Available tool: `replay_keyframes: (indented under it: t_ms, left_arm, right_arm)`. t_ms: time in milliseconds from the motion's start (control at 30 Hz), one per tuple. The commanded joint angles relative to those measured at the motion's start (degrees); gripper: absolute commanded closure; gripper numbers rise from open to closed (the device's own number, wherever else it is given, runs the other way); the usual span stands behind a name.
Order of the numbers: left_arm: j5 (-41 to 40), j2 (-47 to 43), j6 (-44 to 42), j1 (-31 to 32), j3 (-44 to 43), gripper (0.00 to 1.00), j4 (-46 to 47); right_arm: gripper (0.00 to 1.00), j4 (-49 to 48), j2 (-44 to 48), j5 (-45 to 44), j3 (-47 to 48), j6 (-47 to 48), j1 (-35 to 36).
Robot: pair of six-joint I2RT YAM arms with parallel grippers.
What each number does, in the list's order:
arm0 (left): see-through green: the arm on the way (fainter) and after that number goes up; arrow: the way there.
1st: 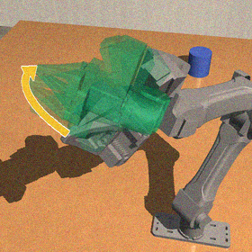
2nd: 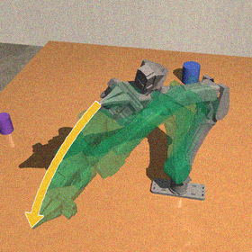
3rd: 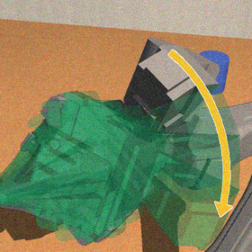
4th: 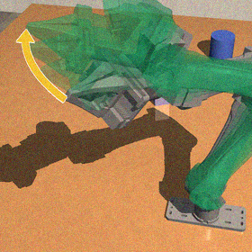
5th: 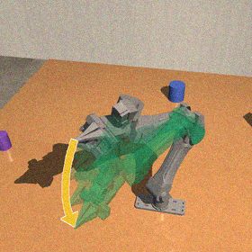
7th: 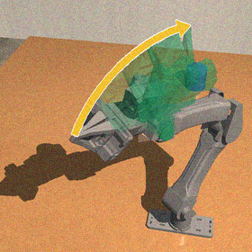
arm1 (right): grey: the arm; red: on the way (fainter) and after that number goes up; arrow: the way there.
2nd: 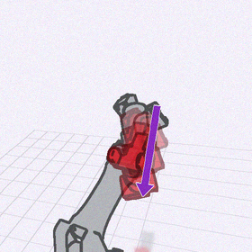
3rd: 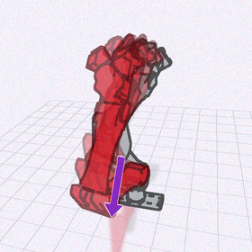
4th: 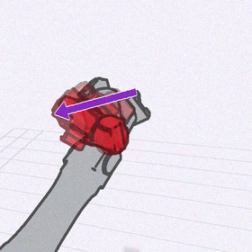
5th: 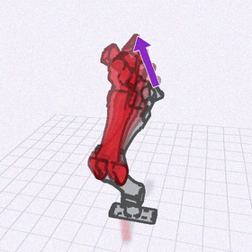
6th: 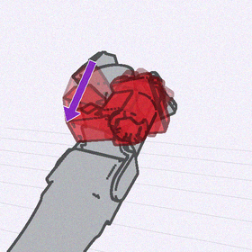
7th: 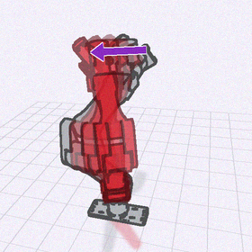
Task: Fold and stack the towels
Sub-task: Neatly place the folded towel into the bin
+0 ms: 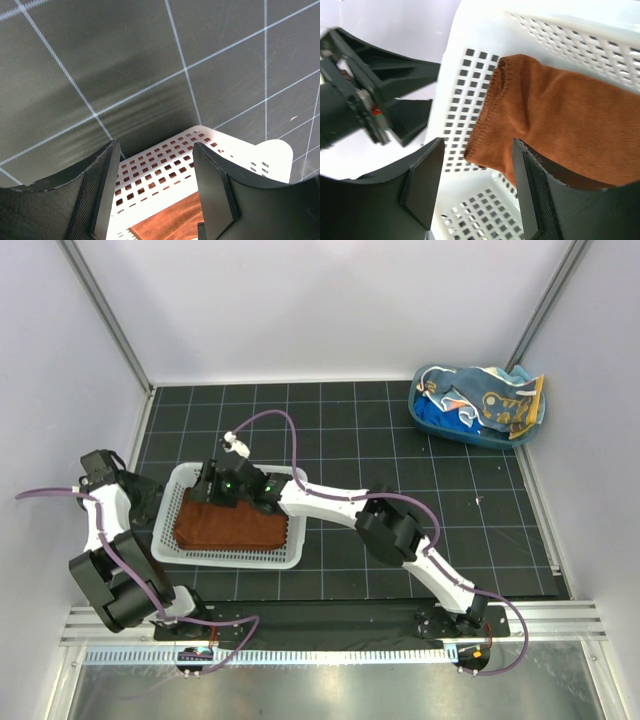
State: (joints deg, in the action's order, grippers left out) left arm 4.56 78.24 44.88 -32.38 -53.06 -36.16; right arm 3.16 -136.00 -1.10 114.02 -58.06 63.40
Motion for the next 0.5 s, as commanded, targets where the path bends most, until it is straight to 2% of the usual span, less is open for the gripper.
replay_keyframes:
  t_ms: [0, 167, 300, 333, 467]
  left_arm:
    - [-1.38, -2.74, -1.02, -0.14, -2.66, 0.36, 1.27]
    - [-3.58, -4.32, -2.17, -0.05, -5.99, 0.33, 0.22]
    - [-4.03, -5.72, -2.26, 1.0, -7.93, 0.31, 0.3]
    - [-6.47, -5.9, -2.43, 1.53, -8.37, 0.31, 0.3]
    - [-10.43, -7.92, -3.22, 4.95, -11.27, 0.3, 0.22]
  right_arm:
    - [0.37, 1.58, 5.39, -0.56, 2.27, 4.44, 0.24]
    - [0.37, 4.92, 12.06, -4.34, -0.72, 10.49, -0.11]
    - [0.37, 11.58, 17.52, -8.9, -2.04, 14.9, -0.82]
    - [0.36, 13.09, 18.83, -10.31, -2.57, 15.78, -0.99]
    - [0.36, 17.66, 28.14, -19.17, -11.76, 18.16, -2.92]
